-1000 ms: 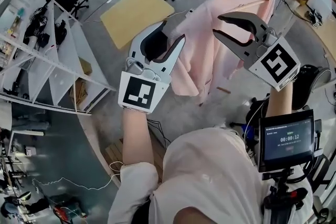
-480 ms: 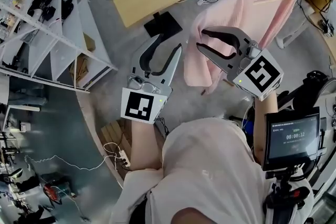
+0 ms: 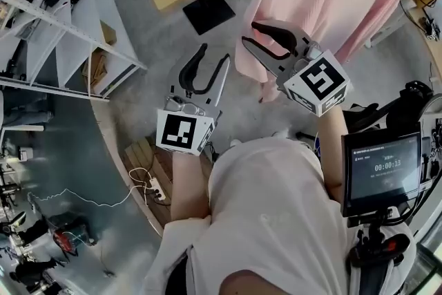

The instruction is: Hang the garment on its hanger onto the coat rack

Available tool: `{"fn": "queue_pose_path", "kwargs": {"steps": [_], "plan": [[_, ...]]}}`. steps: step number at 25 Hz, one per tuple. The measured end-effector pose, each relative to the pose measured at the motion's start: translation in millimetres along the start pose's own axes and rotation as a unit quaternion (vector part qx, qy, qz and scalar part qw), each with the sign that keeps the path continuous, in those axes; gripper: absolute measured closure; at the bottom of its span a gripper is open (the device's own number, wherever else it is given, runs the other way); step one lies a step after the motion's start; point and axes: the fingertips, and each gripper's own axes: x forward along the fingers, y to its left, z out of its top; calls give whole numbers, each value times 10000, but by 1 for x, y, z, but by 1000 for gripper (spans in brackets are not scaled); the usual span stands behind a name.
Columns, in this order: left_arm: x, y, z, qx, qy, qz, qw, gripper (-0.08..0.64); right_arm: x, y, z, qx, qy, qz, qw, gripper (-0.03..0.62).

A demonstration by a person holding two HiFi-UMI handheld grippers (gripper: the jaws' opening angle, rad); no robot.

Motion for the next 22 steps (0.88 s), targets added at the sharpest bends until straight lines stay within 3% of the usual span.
{"fn": "queue_pose_path", "kwargs": {"steps": [10, 18, 22], "plan": [[-26, 27, -12, -568, 10, 243, 9981, 377, 25, 8, -17, 380, 90, -297, 9988, 466], [-27, 28, -13, -521, 7, 295, 9982, 382, 31, 17, -27, 383, 151, -236, 9989, 466], [-22, 23, -11, -691, 40, 246, 9973, 423, 29, 18, -29, 344, 231, -170, 9990, 466]]}}
